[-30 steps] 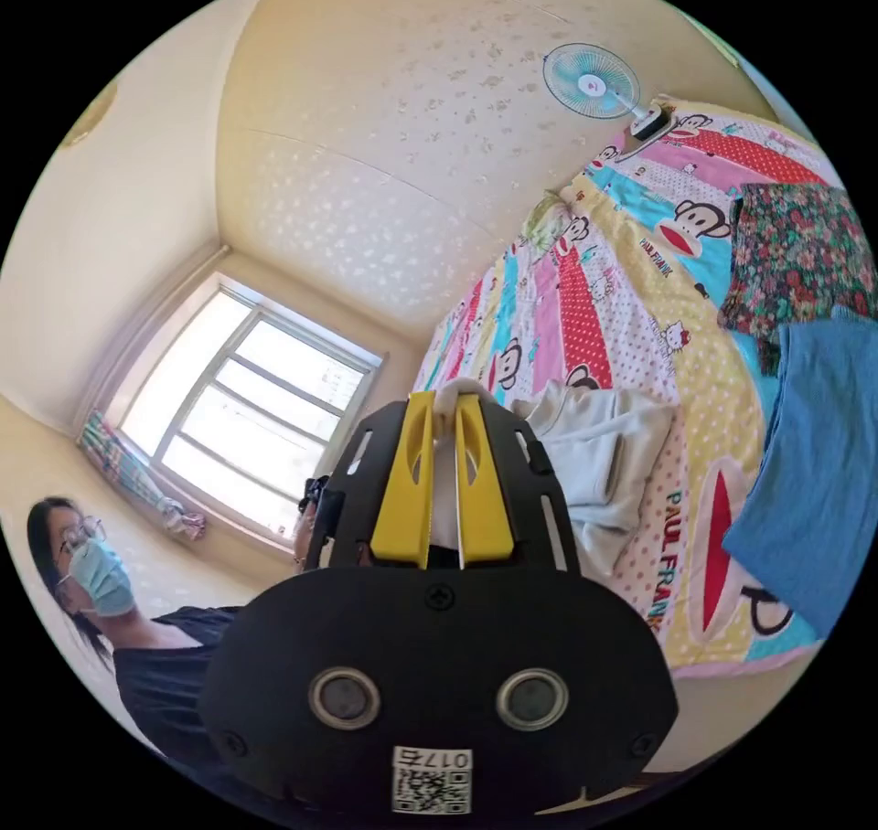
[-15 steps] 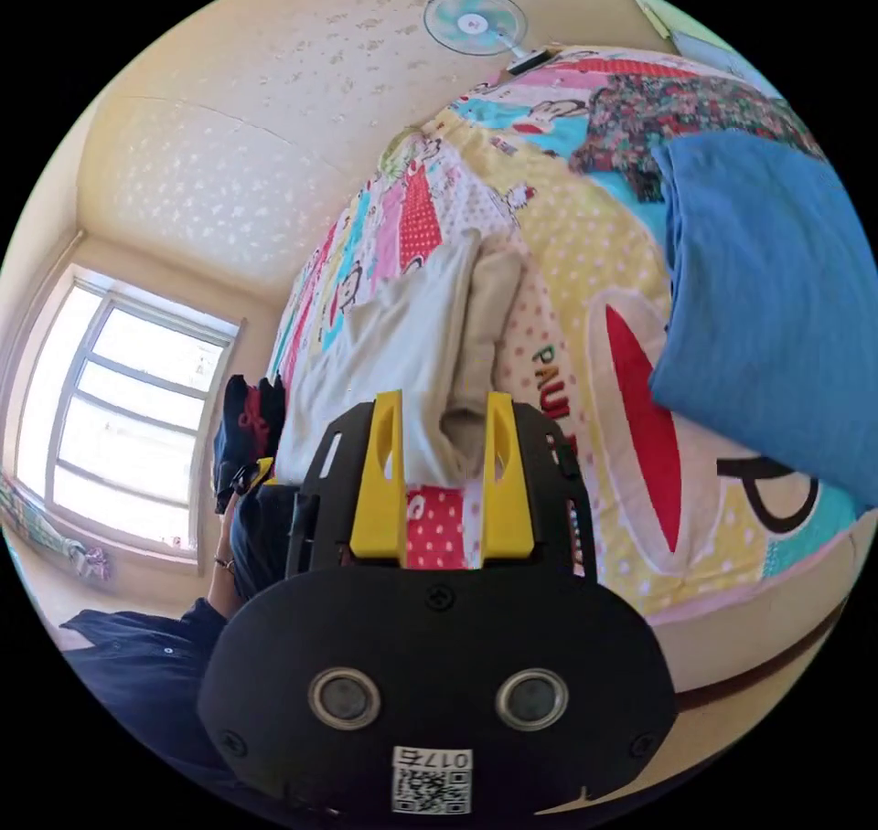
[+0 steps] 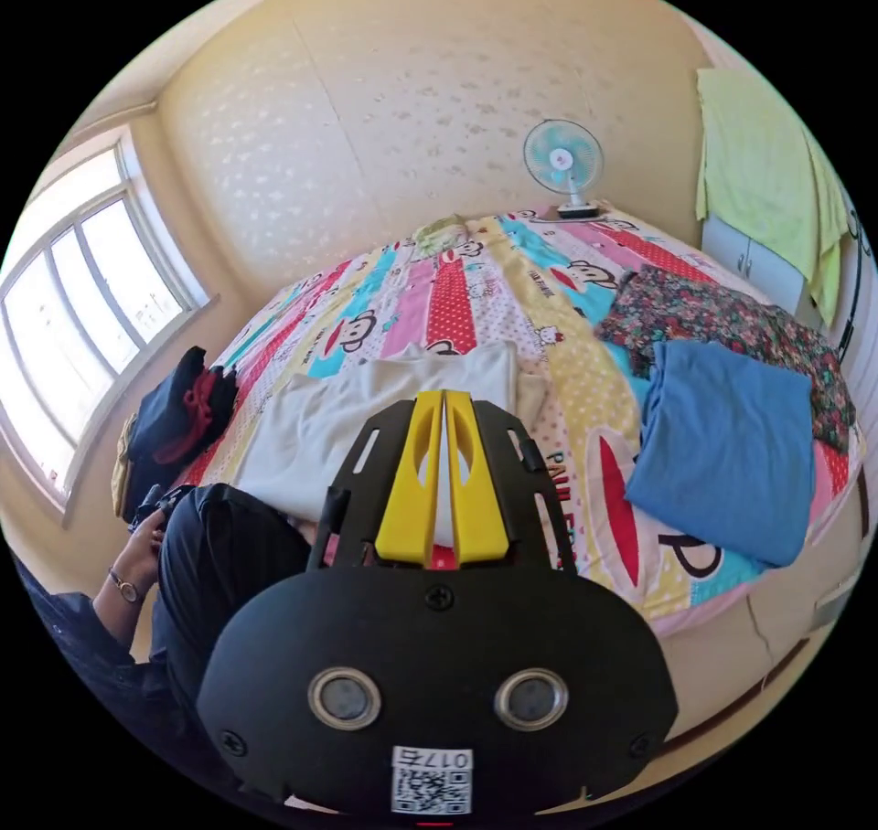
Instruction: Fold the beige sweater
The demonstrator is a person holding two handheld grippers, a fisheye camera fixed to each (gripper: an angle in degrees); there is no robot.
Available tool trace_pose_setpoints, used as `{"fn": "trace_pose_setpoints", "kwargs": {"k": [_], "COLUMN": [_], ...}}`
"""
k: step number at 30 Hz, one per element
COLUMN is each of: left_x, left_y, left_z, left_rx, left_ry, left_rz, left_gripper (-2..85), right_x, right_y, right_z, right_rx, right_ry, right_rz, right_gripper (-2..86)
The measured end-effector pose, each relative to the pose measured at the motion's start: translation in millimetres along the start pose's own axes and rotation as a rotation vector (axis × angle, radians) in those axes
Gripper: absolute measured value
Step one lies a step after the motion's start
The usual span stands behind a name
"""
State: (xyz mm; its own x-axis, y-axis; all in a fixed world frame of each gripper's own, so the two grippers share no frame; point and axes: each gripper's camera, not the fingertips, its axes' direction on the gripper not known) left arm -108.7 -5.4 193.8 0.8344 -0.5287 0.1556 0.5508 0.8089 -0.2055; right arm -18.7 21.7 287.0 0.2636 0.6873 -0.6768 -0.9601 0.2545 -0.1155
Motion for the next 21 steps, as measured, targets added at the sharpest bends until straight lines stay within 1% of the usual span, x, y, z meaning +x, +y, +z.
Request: {"fn": "trace_pose_setpoints", "kwargs": {"k": [2,5,7,9,10,12,13,15,19,21], "left_x": [-5.6,10.0,45.3,114.0,131.9,191.5,202.9,232.4,224.4,196.7], "left_y": [-10.4,-32.5,-43.3,-48.1,-46.5,-27.5,-19.7,16.8,69.1,91.6], "left_z": [4.1,13.6,21.1,45.9,55.2,102.6,116.8,177.0,262.3,313.4], "left_rx": [0.015,-0.002,-0.014,-0.081,-0.104,-0.191,-0.211,-0.306,-0.479,-0.606], "left_ry": [0.065,0.104,0.092,0.008,-0.01,-0.093,-0.114,-0.172,-0.168,-0.168], "left_rz": [-0.033,-0.012,0.09,0.293,0.345,0.515,0.552,0.696,0.778,0.778], "left_gripper": [10.8,7.8,6.4,5.6,5.5,5.3,5.3,5.2,5.2,5.4], "right_x": [-14.9,-22.9,-22.5,-14.8,-5.2,13.5,27.5,50.2,104.2,126.6], "right_y": [-7.9,-4.1,-1.8,-1.1,-1.4,-1.9,-1.5,0.5,10.6,15.6], "right_z": [37.5,62.1,63.2,56.0,47.9,35.0,27.5,16.8,-23.6,-42.1], "right_rx": [-0.158,-0.242,-0.263,-0.262,-0.254,-0.249,-0.257,-0.282,-0.273,-0.272], "right_ry": [-0.085,-0.117,-0.107,-0.08,-0.056,-0.021,-0.009,-0.002,-0.031,-0.036], "right_rz": [-0.022,-0.013,-0.015,-0.006,0.009,0.042,0.062,0.093,0.203,0.252], "right_gripper": [0.5,0.5,0.4,0.4,0.4,0.4,0.5,0.5,0.6,0.7]}}
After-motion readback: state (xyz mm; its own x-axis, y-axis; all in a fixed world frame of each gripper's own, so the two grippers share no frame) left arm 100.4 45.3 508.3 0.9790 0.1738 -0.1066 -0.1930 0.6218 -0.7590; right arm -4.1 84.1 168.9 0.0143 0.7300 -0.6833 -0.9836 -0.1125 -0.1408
